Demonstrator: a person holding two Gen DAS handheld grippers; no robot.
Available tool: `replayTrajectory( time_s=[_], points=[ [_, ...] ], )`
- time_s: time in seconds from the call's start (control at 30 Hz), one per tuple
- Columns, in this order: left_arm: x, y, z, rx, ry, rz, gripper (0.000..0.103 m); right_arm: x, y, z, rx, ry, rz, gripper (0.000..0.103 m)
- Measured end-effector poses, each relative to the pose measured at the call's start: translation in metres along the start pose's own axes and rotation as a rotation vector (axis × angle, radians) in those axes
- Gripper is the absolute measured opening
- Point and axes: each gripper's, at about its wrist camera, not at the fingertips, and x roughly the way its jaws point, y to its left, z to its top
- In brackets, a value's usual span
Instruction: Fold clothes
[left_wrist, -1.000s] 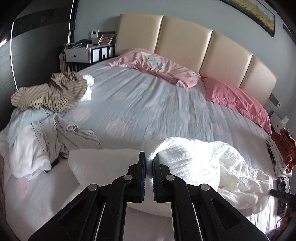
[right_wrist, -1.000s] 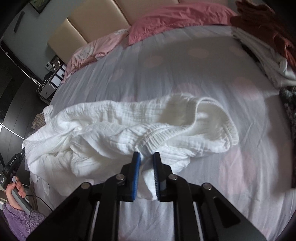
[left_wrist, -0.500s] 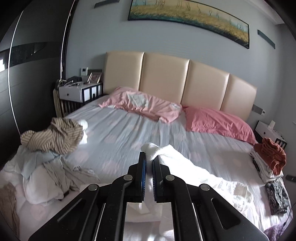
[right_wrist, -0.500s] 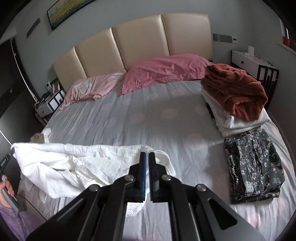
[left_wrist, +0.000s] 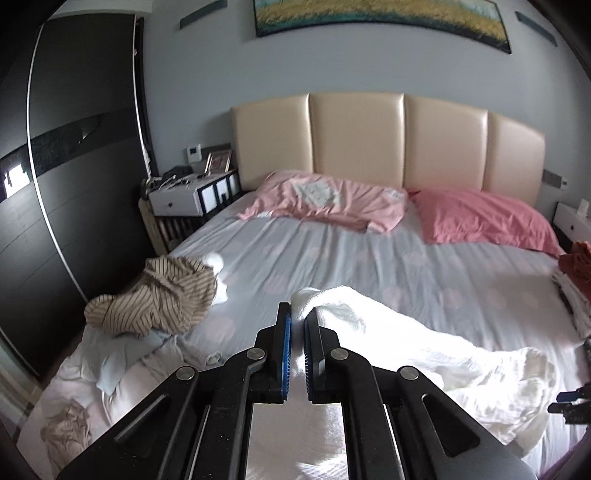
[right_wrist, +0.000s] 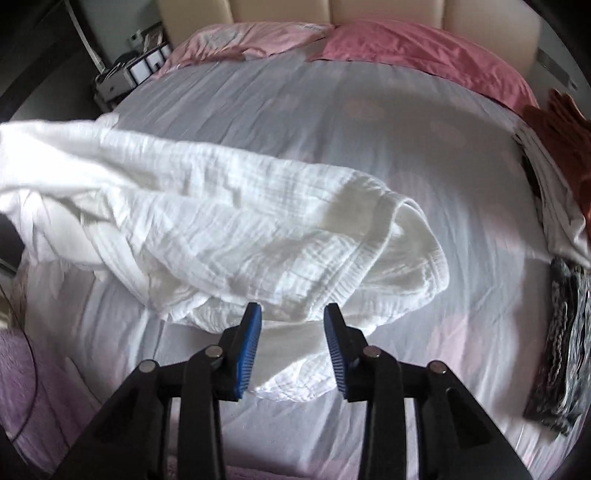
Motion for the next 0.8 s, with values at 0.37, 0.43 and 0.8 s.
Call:
replayTrajectory(
  time_s=[0.37,0.43,0.8],
  points=[
    [0.076,0.012,-0.062,-0.108,0.178,0.017,0.01,0.048,0.049,0.007,-0.328,0.077,-0.118,0.06],
    [0.08,0.011,-0.069,-0.111,0.196,0.006,0.028,0.057,0.048,0.009,-0.324,0.084,-0.154,0.06],
    [0.07,0.013,-0.076,-0.147,0.183,-0.083,0.065,0.04,0.021,0.036,-0.176,-0.031,-0.216,0.003]
  ],
)
